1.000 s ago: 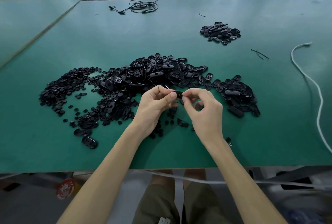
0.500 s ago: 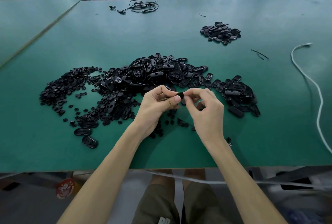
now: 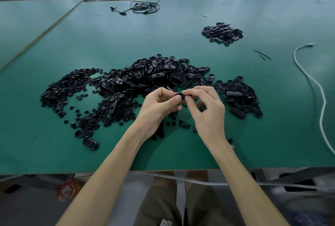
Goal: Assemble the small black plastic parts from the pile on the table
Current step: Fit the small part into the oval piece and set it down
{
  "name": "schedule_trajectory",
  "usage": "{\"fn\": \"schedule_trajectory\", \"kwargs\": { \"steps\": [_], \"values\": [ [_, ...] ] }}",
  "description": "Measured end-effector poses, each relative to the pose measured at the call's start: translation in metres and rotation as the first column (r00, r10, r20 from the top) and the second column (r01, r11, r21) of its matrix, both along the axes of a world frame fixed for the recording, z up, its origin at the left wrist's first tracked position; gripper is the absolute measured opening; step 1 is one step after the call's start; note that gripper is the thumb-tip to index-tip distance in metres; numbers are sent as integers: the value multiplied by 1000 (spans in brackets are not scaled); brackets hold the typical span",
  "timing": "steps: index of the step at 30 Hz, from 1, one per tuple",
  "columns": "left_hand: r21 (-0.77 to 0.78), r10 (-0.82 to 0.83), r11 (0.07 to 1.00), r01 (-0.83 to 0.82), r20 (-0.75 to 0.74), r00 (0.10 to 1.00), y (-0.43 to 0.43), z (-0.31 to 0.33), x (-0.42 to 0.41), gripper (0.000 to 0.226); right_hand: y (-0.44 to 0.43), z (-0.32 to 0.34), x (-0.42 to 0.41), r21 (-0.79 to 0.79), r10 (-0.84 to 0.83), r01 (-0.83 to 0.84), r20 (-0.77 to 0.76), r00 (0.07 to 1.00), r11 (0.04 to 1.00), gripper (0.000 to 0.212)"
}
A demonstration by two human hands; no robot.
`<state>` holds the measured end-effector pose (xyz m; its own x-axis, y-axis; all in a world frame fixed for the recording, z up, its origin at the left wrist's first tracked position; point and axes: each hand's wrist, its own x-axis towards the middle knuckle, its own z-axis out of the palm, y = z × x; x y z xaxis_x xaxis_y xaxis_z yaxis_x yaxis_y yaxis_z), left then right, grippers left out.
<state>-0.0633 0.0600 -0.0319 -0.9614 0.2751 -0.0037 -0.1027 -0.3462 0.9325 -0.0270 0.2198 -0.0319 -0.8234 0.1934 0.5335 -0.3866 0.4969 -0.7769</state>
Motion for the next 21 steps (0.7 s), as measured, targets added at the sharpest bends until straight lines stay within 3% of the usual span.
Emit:
{"fn": "schedule_trajectory", "kwargs": {
  "steps": [9, 21],
  "values": [
    [162, -117, 982, 98, 110, 987, -1, 6, 0, 14, 0, 0, 1, -19, 17, -17, -40, 999, 1000, 17],
    [182, -110, 980, 84, 139, 984, 0, 6, -1, 10, -1, -1, 1, -9, 20, -20, -24, 1000, 1000, 25]
  ]
}}
